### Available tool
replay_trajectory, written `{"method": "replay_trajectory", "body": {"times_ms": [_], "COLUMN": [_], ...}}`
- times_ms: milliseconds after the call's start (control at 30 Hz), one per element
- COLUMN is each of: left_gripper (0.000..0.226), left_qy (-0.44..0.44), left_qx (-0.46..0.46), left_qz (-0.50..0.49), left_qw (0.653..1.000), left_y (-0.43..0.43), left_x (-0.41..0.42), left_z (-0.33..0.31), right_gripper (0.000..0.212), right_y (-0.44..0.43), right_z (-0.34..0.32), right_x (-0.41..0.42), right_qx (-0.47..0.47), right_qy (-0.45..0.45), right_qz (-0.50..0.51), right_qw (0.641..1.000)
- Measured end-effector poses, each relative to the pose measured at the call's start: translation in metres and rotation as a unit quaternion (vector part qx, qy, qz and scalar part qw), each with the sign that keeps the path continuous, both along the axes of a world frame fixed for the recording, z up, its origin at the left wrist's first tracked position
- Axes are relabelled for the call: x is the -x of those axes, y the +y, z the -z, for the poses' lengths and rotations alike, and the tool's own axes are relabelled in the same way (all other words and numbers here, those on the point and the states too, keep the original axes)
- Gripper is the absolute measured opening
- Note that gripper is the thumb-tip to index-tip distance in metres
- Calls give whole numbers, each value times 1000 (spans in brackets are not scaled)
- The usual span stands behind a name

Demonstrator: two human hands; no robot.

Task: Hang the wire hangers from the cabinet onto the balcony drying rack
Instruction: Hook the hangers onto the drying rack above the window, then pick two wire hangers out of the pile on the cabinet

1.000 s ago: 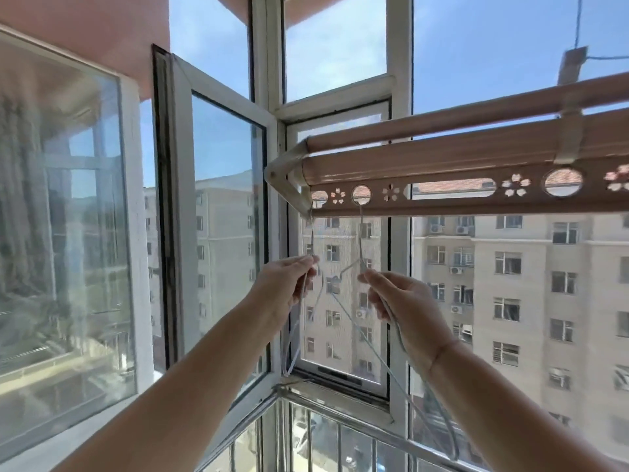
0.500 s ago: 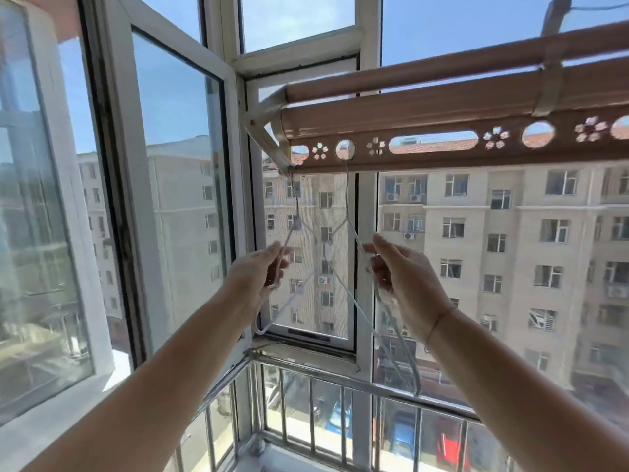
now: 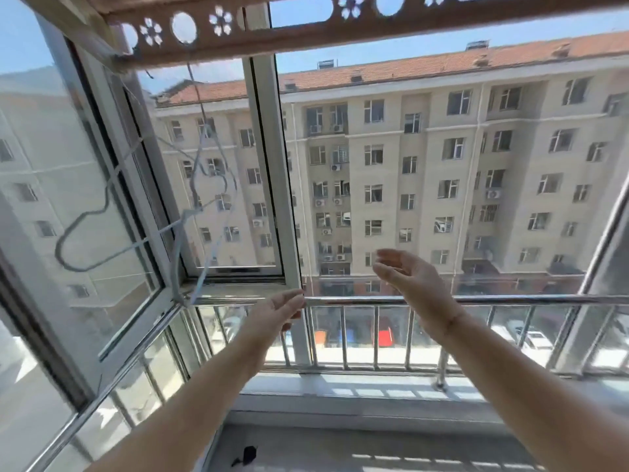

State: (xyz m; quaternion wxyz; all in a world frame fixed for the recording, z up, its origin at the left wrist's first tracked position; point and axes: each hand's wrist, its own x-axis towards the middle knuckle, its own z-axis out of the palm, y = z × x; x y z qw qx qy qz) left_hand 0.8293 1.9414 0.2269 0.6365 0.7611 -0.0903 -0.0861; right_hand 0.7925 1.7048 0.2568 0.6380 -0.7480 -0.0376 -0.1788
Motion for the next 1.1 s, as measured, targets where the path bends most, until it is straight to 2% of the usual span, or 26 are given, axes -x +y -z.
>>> {"method": "replay_trajectory", "body": {"times_ms": [67, 267, 433, 567, 800, 1100], "left_gripper": [35, 48, 57, 51, 44, 45], "left_qy": [-3, -19, -25, -27, -5, -2], "left_qx": [-14, -52, -33, -14, 12, -16], "left_qz": [48, 196, 289, 339, 403, 517], "left_qw": [999, 979, 956, 940, 915, 856], "left_y": [-33, -150, -263, -348, -485, -653], "left_x": [9, 56, 116, 165, 253, 331], "left_z": [4, 21, 30, 38, 53, 65], "right_gripper": [45, 55, 62, 74, 66, 49], "right_y": [-28, -127, -218, -285, -397, -513], "right_z": [15, 44, 62, 69, 82, 104], "right_x": [17, 98, 183, 254, 371, 494], "right_qx": [-9, -44, -21, -20, -44, -67], "right_qy": [11, 28, 48, 61, 54, 57], "right_qz": [22, 110, 205, 264, 363, 501], "right_qw": [1000, 993, 977, 963, 929, 861]}}
